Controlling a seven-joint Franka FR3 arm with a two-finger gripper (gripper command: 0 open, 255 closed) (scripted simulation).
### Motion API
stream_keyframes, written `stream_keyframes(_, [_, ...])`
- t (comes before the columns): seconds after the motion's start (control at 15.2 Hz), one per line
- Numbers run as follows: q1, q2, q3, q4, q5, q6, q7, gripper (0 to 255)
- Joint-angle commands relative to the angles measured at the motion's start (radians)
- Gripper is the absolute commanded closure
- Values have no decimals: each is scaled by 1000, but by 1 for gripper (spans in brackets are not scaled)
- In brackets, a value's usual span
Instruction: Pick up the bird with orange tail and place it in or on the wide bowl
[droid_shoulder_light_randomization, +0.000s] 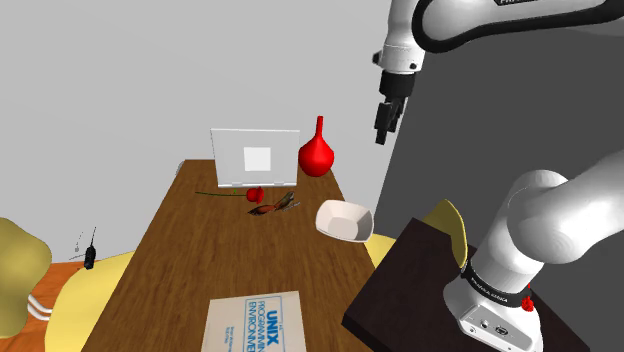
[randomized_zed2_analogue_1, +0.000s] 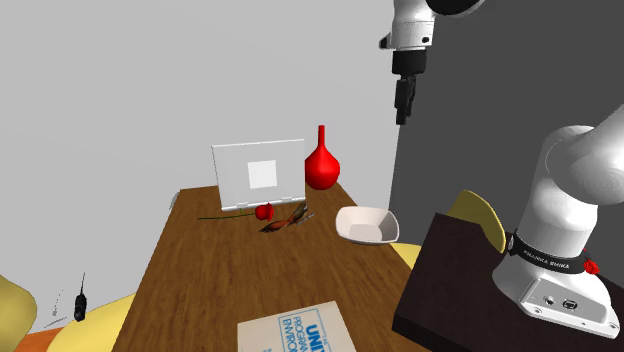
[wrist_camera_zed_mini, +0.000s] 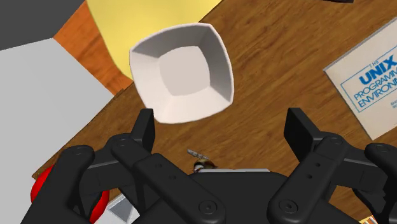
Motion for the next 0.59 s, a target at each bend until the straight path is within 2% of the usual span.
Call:
stream_keyframes(0.0, [5,64,-9,-1,-6,62,-30,0])
stream_keyframes(0.53, [24,364,-36,76,-17,269,-142,0])
